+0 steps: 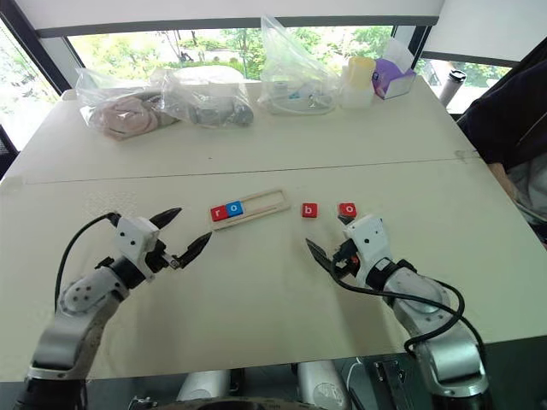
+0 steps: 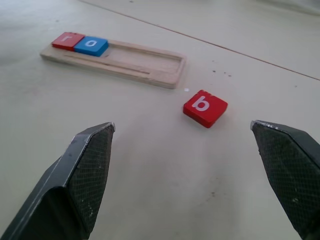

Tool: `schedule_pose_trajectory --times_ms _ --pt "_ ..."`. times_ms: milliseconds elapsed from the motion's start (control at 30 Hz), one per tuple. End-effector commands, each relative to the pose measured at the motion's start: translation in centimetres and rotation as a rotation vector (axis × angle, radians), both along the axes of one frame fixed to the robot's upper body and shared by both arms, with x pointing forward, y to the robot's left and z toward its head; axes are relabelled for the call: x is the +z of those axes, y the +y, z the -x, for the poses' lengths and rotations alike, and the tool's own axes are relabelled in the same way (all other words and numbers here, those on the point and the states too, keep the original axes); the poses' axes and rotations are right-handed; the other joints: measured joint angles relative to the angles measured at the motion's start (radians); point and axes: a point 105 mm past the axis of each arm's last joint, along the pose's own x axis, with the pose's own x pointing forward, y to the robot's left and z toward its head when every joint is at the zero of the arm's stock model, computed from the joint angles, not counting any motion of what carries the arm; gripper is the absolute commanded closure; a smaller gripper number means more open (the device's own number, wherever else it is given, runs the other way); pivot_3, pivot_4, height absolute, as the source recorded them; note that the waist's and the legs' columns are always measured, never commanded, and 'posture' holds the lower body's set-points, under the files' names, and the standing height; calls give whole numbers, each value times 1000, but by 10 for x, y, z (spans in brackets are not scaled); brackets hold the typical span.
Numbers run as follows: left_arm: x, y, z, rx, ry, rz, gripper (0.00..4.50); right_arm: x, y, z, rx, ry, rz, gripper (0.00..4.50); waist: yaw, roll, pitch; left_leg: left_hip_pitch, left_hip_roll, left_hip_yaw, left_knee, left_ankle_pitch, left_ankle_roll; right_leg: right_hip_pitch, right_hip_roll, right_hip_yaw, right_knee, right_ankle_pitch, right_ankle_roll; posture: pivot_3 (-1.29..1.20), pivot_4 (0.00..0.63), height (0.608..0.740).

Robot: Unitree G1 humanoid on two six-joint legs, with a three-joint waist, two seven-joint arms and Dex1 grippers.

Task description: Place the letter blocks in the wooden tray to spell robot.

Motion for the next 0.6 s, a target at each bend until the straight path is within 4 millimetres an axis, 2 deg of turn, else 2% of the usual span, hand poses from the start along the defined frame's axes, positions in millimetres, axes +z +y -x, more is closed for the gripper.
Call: schedule_pose_trajectory --times_ms 33,233,600 --pt "11 0 2 -45 -24 -1 0 17 2 4 72 -27 5 22 -1 0 0 0 0 0 0 0 0 0 0 0 0 0 0 0 150 740" --pt "11 -11 13 -141 0 -25 0 17 1 9 132 7 29 22 -2 0 0 0 0 0 0 0 0 0 0 0 0 0 0 0 150 740" --pt "11 -15 14 -202 16 -49 0 17 0 6 201 28 83 22 -1 0 0 1 0 0 0 0 0 0 0 0 0 0 0 0 150 740"
